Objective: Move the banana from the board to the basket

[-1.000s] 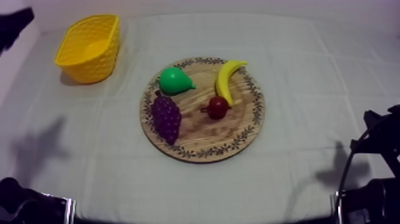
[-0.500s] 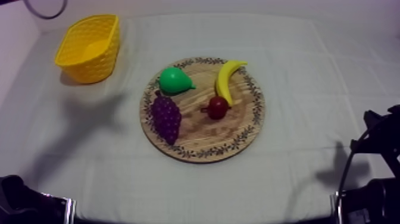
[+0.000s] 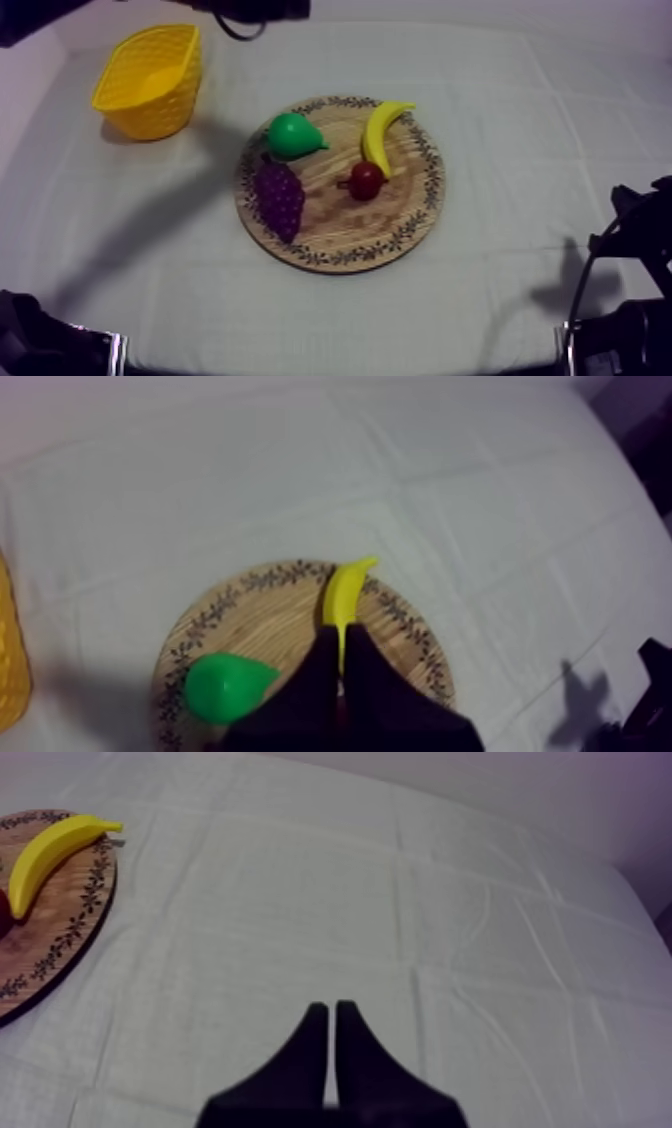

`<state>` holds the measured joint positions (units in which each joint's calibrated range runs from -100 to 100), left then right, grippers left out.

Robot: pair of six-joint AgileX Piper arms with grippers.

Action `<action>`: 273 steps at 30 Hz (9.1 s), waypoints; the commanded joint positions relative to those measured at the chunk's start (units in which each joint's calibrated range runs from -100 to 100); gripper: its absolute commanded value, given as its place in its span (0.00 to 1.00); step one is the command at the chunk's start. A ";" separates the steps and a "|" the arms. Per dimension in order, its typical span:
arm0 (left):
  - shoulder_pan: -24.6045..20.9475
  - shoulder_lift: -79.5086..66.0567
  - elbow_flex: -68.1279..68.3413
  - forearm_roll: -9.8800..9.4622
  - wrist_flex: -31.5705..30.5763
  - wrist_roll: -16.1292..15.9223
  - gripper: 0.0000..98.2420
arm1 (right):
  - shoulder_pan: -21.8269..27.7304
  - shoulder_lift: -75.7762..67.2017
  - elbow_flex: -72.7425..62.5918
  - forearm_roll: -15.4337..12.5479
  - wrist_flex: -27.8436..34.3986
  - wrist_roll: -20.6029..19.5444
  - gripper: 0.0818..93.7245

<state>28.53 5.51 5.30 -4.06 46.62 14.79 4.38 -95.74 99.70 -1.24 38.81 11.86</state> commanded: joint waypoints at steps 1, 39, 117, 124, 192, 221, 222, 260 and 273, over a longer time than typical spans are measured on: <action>0.11 2.37 0.47 1.13 -0.27 -0.98 0.00 | -0.01 -0.02 -0.03 -0.01 -0.02 -0.02 0.00; 3.63 13.07 -0.40 6.13 0.28 -0.89 0.74 | -0.01 -0.02 -0.03 -0.01 -0.02 -0.02 0.00; -10.97 32.34 -54.35 0.50 53.22 -2.62 0.24 | -0.01 -0.02 -0.03 -0.01 -0.02 0.00 0.00; -20.28 23.44 -46.19 -1.29 53.22 -4.70 0.23 | -0.01 -0.02 -0.03 -0.01 -0.02 0.01 0.00; -27.90 18.25 -10.73 2.92 25.16 -10.62 0.01 | -0.01 -0.02 -0.03 -0.01 -0.02 -0.02 0.00; -24.50 -64.24 69.72 4.07 -9.84 -11.62 0.00 | -0.01 -0.02 -0.03 -0.01 -0.02 -0.02 0.00; -24.78 -66.85 71.32 4.08 -9.79 -11.68 0.00 | -0.01 -0.02 -0.03 -0.01 -0.02 -0.02 0.00; -24.44 -105.50 94.46 1.98 -15.53 -3.42 0.00 | -0.01 -0.02 -0.03 -0.01 -0.02 -0.02 0.00; -24.44 -105.51 94.48 1.98 -15.58 -3.53 0.00 | -0.01 -0.02 -0.03 -0.01 -0.02 -0.02 0.00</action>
<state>4.07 -100.00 99.78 -2.11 31.08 11.26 4.34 -95.74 99.70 -1.23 38.81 11.84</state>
